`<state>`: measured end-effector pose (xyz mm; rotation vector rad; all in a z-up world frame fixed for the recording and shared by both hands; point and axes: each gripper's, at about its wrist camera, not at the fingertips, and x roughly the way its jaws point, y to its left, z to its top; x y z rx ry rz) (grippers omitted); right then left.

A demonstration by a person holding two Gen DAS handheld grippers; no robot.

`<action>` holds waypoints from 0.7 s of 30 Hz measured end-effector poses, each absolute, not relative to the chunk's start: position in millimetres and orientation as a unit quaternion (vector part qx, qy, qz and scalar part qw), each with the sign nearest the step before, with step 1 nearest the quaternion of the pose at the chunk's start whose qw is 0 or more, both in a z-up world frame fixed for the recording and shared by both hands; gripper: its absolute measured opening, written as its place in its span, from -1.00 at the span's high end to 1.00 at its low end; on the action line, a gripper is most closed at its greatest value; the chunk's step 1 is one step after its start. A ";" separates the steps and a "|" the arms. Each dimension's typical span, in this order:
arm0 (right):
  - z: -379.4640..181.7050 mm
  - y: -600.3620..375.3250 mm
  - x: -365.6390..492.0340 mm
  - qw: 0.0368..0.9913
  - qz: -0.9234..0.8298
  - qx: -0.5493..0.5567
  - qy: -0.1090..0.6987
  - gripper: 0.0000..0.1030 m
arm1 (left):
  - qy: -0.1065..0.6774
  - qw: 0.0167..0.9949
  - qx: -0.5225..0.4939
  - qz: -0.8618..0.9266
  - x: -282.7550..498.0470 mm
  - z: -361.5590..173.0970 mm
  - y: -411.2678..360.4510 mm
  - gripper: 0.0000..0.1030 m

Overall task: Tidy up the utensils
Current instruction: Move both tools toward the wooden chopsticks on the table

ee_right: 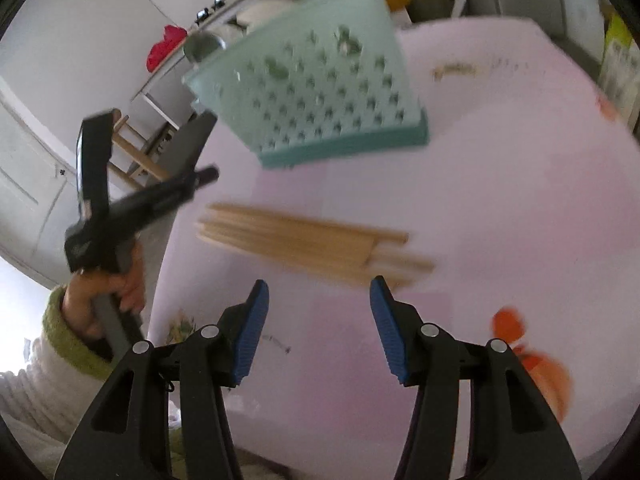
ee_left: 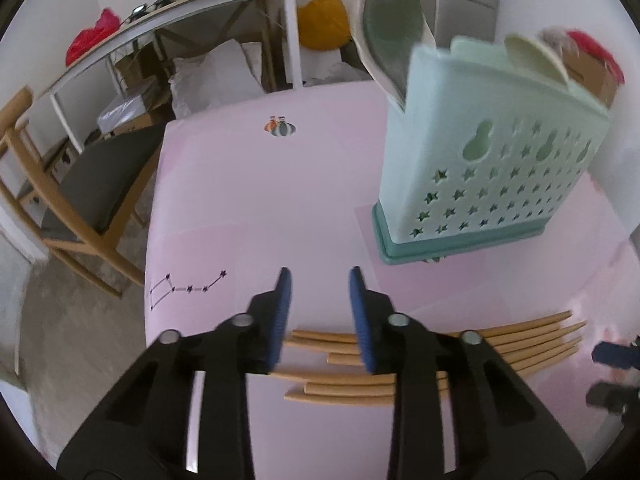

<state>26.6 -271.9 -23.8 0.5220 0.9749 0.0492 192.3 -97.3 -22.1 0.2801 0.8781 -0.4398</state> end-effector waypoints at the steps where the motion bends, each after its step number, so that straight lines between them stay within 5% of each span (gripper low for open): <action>1: -26.2 -269.7 27.5 0.847 0.028 0.255 0.465 0.00 | 0.423 0.870 0.145 -0.210 195.1 -26.9 -100.9 0.62; 10: -41.7 -267.9 36.6 0.821 0.022 0.309 0.480 0.13 | 0.421 0.862 0.208 -0.190 203.4 -55.9 -110.8 0.98; 21: -55.9 -271.6 51.6 0.781 0.019 0.398 0.480 0.20 | 0.457 0.849 0.171 -0.204 173.9 -50.6 -84.2 1.00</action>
